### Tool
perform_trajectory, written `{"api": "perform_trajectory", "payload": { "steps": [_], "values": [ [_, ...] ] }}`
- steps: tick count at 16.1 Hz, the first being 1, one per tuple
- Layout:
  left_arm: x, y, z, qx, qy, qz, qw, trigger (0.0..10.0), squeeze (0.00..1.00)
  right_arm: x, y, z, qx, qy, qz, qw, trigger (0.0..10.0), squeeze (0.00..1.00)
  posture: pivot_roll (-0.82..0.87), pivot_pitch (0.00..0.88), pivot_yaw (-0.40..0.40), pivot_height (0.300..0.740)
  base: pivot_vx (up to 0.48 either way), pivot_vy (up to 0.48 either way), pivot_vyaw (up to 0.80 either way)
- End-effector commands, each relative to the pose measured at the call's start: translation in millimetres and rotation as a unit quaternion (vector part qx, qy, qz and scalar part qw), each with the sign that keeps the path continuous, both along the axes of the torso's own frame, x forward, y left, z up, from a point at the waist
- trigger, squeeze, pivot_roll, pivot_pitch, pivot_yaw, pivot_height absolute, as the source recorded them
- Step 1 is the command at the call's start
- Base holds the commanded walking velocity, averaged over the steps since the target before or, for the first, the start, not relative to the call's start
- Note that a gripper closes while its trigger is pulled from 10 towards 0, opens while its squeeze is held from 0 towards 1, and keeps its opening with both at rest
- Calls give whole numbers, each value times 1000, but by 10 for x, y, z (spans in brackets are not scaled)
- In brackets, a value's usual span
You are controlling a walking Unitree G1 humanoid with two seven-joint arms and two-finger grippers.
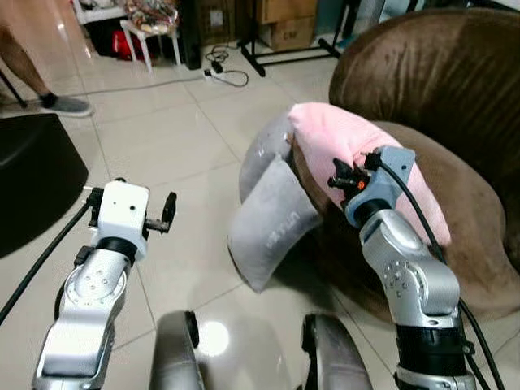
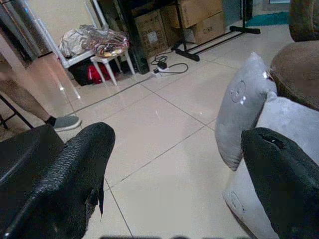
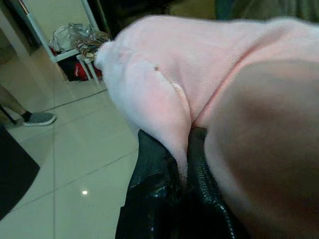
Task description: Move the pillow to the sofa from floor
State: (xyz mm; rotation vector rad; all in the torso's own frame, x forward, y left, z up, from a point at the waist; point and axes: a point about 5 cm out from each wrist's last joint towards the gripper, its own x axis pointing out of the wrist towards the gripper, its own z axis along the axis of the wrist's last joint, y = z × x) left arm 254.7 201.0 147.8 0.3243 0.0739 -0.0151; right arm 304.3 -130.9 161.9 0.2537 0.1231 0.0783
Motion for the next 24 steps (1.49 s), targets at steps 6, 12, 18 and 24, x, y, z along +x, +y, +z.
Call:
{"api": "perform_trajectory", "payload": {
  "steps": [6, 12, 18, 24],
  "values": [
    [175, -69, 10, -14, -10, -4, 1000, 10000, 0, -10, -143, 201, -83, -67, -54, 993, 10000, 0, -49, 0, -5, 685, 0, 0, 0],
    [169, -230, -4, -33, -20, -26, 999, 10000, 0, -64, -168, 144, -18, -49, -53, 997, 10000, 0, -58, 0, -8, 740, 0, 0, 0],
    [246, -241, 36, -28, -29, -35, 999, 10000, 0, -143, -307, 143, -59, -70, -92, 992, 10000, 0, -77, 0, 20, 740, 0, 0, 0],
    [301, -254, 82, -19, -40, -42, 998, 10000, 0, -118, -328, 277, -61, -99, -109, 987, 10000, 0, -80, 0, 31, 740, 0, 0, 0]
  ]
}}
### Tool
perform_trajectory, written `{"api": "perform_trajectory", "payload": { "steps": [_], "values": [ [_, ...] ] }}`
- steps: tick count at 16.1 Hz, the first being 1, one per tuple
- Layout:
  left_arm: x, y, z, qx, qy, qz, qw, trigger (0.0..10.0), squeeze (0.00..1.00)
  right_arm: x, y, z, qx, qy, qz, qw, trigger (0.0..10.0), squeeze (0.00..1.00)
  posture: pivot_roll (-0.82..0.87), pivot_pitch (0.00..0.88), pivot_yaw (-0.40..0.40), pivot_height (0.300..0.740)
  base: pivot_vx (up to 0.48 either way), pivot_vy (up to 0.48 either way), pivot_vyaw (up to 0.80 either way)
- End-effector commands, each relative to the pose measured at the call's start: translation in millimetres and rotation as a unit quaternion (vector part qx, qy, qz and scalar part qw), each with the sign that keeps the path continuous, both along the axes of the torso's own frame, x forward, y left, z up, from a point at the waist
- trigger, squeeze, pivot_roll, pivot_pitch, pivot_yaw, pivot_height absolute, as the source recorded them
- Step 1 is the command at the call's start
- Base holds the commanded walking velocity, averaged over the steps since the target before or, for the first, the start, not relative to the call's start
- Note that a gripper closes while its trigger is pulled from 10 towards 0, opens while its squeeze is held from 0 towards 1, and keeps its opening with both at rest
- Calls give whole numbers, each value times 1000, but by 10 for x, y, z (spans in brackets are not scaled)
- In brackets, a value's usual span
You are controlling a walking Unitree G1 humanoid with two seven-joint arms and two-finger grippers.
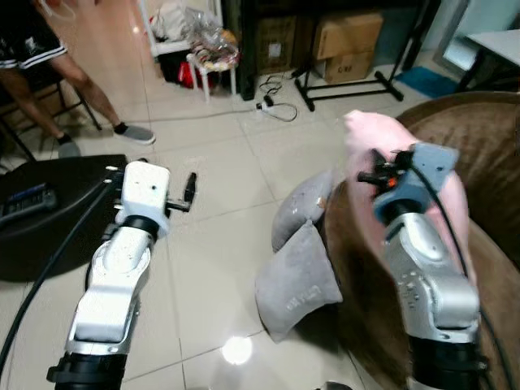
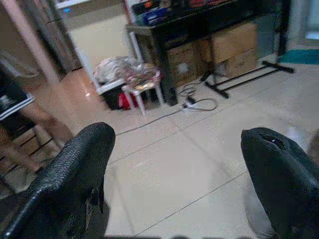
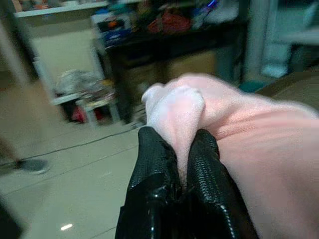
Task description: Move the pillow to the sofa from floor
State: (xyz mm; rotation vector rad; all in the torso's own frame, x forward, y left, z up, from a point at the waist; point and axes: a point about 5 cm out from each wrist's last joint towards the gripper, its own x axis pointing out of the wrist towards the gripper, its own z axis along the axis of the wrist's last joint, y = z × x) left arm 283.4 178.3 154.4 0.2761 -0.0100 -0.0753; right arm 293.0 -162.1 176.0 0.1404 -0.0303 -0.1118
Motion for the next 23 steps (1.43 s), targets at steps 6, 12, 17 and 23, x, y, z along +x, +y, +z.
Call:
{"api": "perform_trajectory", "payload": {
  "steps": [6, 12, 17, 23],
  "values": [
    [10, -23, 22, 6, -6, -1, 1000, 10000, 0, -19, -58, 40, 11, -50, -78, 996, 10000, 0, -65, 0, 16, 740, 0, 0, -533],
    [19, -26, 29, 7, -8, -2, 1000, 10000, 0, -15, -98, 39, -1, -67, -120, 990, 10000, 0, -59, 0, 13, 740, 0, 0, -533],
    [32, -29, 36, 6, -10, -2, 1000, 10000, 0, 9, -55, 65, 20, -81, -105, 991, 10000, 0, -60, 0, 15, 740, 0, 0, -800],
    [-43, 46, 0, -8, -22, -9, 1000, 10000, 0, -28, -29, -199, 8, 7, -3, 1000, 10000, 0, -58, 0, 11, 740, 0, 0, -792]
  ]
}}
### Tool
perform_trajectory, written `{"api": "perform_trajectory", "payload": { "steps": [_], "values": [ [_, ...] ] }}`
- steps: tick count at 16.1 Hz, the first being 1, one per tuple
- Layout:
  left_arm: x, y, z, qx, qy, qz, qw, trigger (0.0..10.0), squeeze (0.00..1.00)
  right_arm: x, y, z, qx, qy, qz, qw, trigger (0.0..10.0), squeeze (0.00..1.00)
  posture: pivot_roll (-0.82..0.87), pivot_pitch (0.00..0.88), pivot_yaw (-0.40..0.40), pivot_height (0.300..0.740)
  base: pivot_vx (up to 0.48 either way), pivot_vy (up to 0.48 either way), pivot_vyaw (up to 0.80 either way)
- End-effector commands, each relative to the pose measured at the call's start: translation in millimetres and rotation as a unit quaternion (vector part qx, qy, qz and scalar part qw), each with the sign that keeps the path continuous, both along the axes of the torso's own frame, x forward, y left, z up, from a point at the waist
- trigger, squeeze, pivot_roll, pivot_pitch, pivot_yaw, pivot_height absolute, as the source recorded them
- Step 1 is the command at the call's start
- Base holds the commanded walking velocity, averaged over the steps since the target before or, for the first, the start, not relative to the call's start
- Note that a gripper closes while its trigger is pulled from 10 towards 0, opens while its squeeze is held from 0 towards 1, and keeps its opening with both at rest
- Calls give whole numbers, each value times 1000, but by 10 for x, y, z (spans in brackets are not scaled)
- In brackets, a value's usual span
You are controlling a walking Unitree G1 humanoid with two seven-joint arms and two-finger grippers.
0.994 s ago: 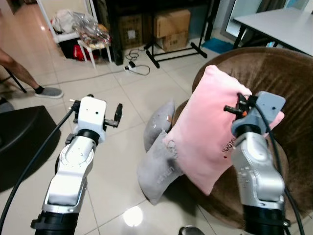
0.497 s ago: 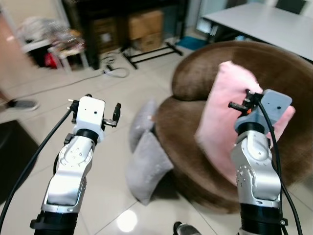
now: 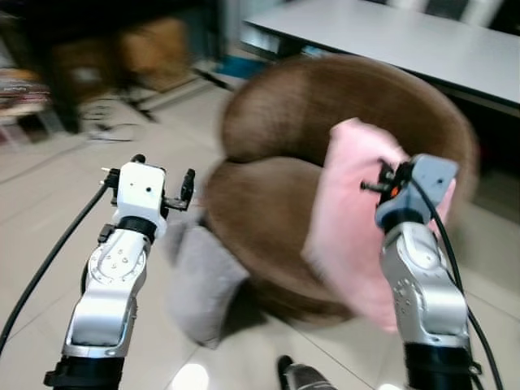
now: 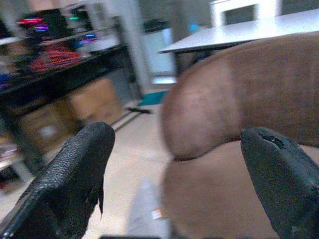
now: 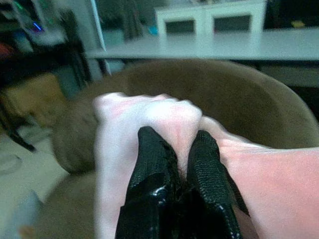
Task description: Move the pillow to the sofa from floor
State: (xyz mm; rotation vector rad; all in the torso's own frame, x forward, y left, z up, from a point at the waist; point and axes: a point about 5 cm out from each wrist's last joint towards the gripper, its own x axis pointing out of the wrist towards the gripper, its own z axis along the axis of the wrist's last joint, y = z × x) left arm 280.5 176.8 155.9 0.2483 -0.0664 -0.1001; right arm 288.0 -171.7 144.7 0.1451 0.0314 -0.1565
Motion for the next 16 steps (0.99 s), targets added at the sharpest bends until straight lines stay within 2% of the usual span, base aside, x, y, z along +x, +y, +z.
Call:
{"api": "perform_trajectory", "payload": {
  "steps": [1, 4, 5, 12, 14, 16],
  "values": [
    [-21, 64, -7, 0, 2, 5, 1000, 10000, 0, 12, 65, 80, 9, -17, 20, 1000, 10000, 0, -58, 0, 11, 740, 0, 0, -800],
    [-27, 67, -9, -4, 0, 5, 1000, 10000, 0, 3, 66, 17, -12, 6, 28, 1000, 10000, 0, -50, 0, 1, 740, 183, 0, -769],
    [-25, 68, -8, -4, -1, 4, 1000, 10000, 0, 4, 63, 18, -26, 6, 30, 999, 10000, 0, -50, 0, 3, 740, 304, 0, 0],
    [-2, 64, 6, -2, -2, -2, 1000, 10000, 0, 1, 75, -9, 0, 12, 38, 999, 10000, 0, -50, 0, 16, 740, 306, 0, 0],
    [-6, 50, 2, -2, 0, -5, 1000, 10000, 0, 3, 61, -8, -13, 12, 31, 999, 10000, 0, -50, 0, 18, 740, 324, 0, 0],
    [-12, 53, -3, -2, 2, -8, 1000, 10000, 0, -4, 63, -16, 6, 13, 31, 999, 10000, 0, -50, 0, 22, 740, 326, 0, 0]
  ]
}}
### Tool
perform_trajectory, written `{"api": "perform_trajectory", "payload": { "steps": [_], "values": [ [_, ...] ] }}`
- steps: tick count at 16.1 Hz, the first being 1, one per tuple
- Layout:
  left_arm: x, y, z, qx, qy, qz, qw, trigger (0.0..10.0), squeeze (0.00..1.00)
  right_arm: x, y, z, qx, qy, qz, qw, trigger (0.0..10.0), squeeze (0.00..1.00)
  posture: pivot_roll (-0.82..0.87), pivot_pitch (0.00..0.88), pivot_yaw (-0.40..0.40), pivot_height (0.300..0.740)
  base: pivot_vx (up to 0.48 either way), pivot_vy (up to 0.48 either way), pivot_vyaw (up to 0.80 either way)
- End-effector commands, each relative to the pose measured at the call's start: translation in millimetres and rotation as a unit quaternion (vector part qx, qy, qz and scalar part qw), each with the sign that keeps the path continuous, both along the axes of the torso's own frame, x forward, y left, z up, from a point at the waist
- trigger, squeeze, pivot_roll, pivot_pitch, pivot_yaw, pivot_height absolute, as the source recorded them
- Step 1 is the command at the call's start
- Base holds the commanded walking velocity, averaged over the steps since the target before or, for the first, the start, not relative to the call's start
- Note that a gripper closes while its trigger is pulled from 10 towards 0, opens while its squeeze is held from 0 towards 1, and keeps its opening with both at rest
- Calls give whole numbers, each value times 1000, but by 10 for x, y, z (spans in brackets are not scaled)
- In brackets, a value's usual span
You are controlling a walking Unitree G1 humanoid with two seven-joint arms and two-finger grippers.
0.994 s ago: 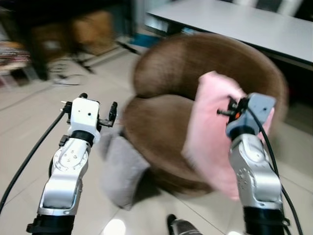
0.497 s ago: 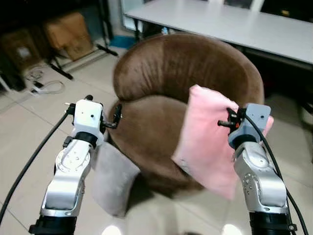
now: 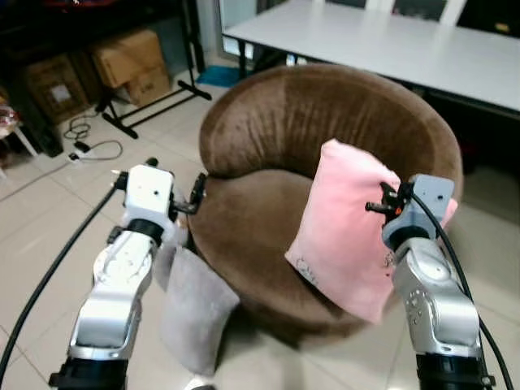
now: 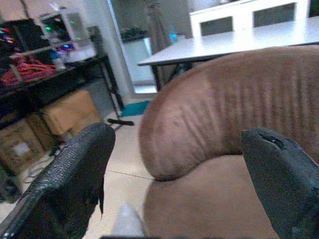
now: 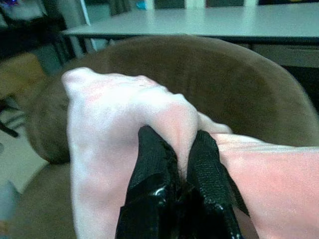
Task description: Move the pillow to the sofa from floor
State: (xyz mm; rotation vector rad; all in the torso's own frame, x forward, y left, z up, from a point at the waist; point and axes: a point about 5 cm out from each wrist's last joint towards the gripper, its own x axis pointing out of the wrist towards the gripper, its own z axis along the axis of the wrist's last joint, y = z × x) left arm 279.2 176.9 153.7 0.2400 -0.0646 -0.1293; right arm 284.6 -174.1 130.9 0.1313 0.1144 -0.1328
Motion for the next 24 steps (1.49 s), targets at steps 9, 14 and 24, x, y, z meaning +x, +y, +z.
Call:
{"api": "perform_trajectory", "payload": {
  "steps": [9, 14, 24],
  "values": [
    [6, 26, 19, 12, 1, -12, 1000, 10000, 0, 19, 57, 110, -1, -25, 14, 1000, 10000, 0, -56, 0, 34, 740, 343, 0, -444],
    [-27, 8, 4, 18, 3, -18, 1000, 10000, 0, 59, 149, 147, -2, -29, 56, 998, 10000, 0, -49, 0, 35, 740, 320, 0, 0],
    [-162, 74, -61, 83, 42, -74, 993, 10000, 0, 208, 467, 367, 37, -17, 122, 992, 10000, 0, -18, 0, 10, 740, 26, 0, 0]
  ]
}}
